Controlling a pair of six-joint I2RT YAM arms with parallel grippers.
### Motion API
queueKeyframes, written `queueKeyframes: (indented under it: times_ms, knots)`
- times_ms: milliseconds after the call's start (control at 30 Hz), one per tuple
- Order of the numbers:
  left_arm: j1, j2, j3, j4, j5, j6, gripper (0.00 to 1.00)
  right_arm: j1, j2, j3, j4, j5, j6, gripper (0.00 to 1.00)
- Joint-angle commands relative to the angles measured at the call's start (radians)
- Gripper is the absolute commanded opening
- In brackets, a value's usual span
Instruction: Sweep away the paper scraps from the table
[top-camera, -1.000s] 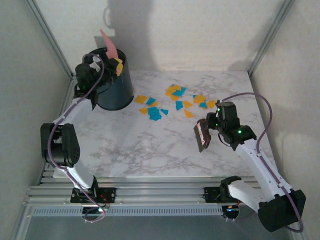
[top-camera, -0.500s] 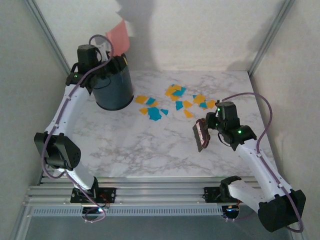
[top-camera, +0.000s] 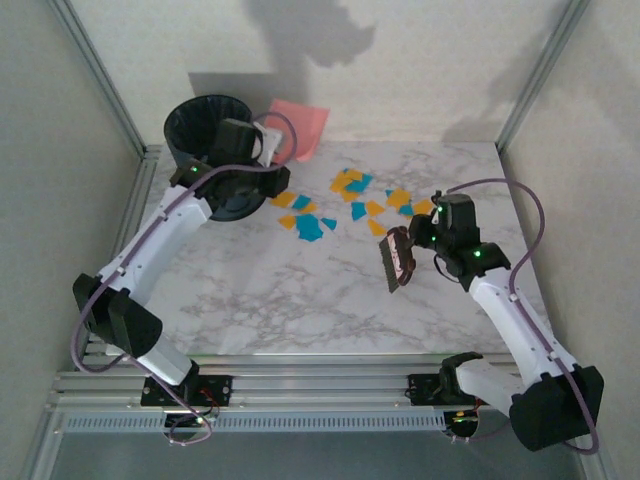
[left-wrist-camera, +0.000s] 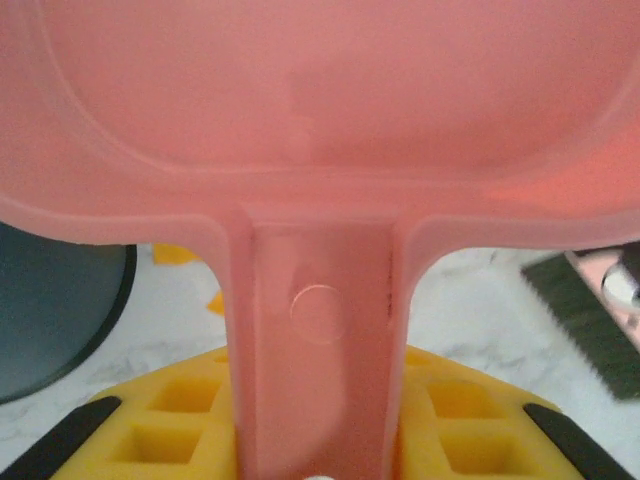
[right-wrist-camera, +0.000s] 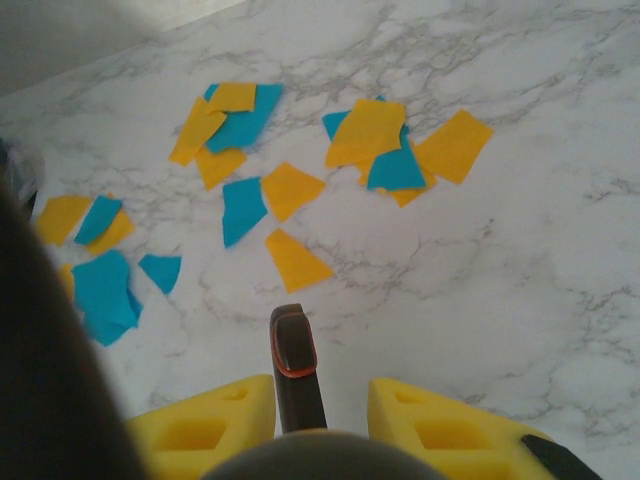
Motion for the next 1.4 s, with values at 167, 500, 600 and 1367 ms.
queueKeyframes:
  times_ms: [167,500,600,1367]
  knots:
    - [-0.127,-0.043,-0.222,-0.015,-0.192,0.208,0.0,-0.127,0.128,0.114,0.186,-0.174,0.02,0.0]
    - [-0.187,-0.046,-0.365,-0.002,-0.165,0.365,0.0,-0.185,0.392,0.212,0.4,-0.286,0.206,0.0]
    - [-0.197,-0.036,-0.383,-0.019,-0.153,0.393,0.0,-0.185,0.478,0.251,0.437,-0.303,0.248,0.0]
    - [-0.226,-0.021,-0.45,-0.052,-0.067,0.508,0.0,-0.185,0.528,0.107,0.328,-0.071,0.231,0.0]
